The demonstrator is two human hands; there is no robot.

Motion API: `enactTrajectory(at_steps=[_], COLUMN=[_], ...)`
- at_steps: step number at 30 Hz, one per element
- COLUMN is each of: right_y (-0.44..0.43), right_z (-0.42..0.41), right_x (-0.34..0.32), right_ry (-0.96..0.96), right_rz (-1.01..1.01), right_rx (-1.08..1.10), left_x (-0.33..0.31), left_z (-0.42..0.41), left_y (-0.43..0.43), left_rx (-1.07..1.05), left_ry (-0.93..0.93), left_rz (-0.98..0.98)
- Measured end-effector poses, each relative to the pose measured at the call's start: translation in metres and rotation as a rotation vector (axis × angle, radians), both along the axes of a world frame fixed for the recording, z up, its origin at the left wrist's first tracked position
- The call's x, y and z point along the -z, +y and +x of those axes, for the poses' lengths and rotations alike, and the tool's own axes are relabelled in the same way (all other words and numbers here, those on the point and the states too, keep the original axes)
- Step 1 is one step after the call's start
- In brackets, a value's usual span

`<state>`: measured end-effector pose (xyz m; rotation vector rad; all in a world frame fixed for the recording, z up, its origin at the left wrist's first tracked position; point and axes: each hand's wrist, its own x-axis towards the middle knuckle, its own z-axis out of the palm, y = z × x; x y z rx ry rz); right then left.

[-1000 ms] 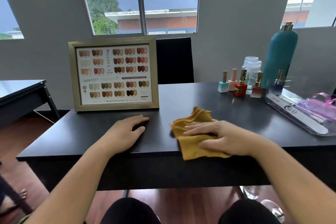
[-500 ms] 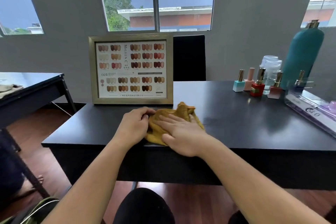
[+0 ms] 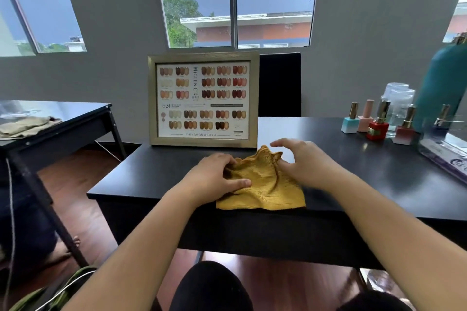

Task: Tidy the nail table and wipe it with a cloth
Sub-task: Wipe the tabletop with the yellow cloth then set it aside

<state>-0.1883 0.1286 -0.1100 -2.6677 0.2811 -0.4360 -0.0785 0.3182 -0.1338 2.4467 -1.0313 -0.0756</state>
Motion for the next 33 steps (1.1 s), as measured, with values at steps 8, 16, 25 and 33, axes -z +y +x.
enactTrajectory(at_steps=[8,16,25,33], right_y=[0.009,0.045,0.064,0.074], right_z=[0.007,-0.005,-0.006,0.014], right_x=[0.006,-0.001,-0.007,-0.057], right_ry=[-0.033,0.078,0.058,-0.09], right_rz=[-0.012,-0.027,-0.016,0.413], right_rx=[-0.144,-0.405,-0.382,-0.289], left_x=[-0.011,-0.01,-0.011,-0.075], left_z=[0.024,-0.008,-0.01,0.0], left_y=[0.036,0.071,0.092,0.088], left_rx=[-0.132,0.151,0.166,0.07], left_ry=[-0.085,-0.097,-0.12,-0.072], left_rz=[0.113,-0.108,-0.203,-0.485])
